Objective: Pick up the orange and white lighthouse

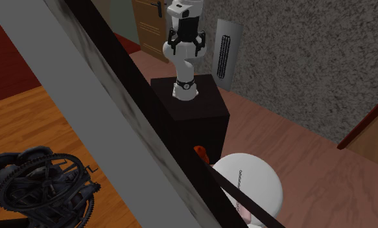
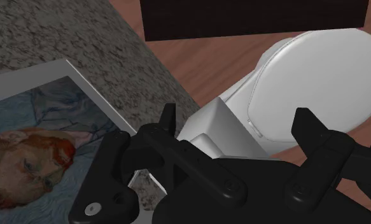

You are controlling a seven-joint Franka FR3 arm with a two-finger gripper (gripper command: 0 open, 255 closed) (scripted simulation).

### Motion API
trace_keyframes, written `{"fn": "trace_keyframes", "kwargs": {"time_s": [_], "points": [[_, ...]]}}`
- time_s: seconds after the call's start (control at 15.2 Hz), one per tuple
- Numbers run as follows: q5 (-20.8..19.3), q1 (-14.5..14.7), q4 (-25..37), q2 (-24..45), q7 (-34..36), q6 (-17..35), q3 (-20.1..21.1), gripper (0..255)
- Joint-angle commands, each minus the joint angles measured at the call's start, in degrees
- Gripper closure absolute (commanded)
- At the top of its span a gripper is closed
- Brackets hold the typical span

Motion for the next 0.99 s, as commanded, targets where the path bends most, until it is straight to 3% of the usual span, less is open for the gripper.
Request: {"fn": "trace_keyframes", "kwargs": {"time_s": [0.0,0.46,0.92], "points": [[0.0,0.0,0.0,0.0,0.0,0.0,0.0,0],[-2.7,1.4,-4.4,6.6,-7.8,18.3,-5.4,0],[-2.8,3.8,-4.2,17.4,-16.0,36.0,-10.8,0]]}}
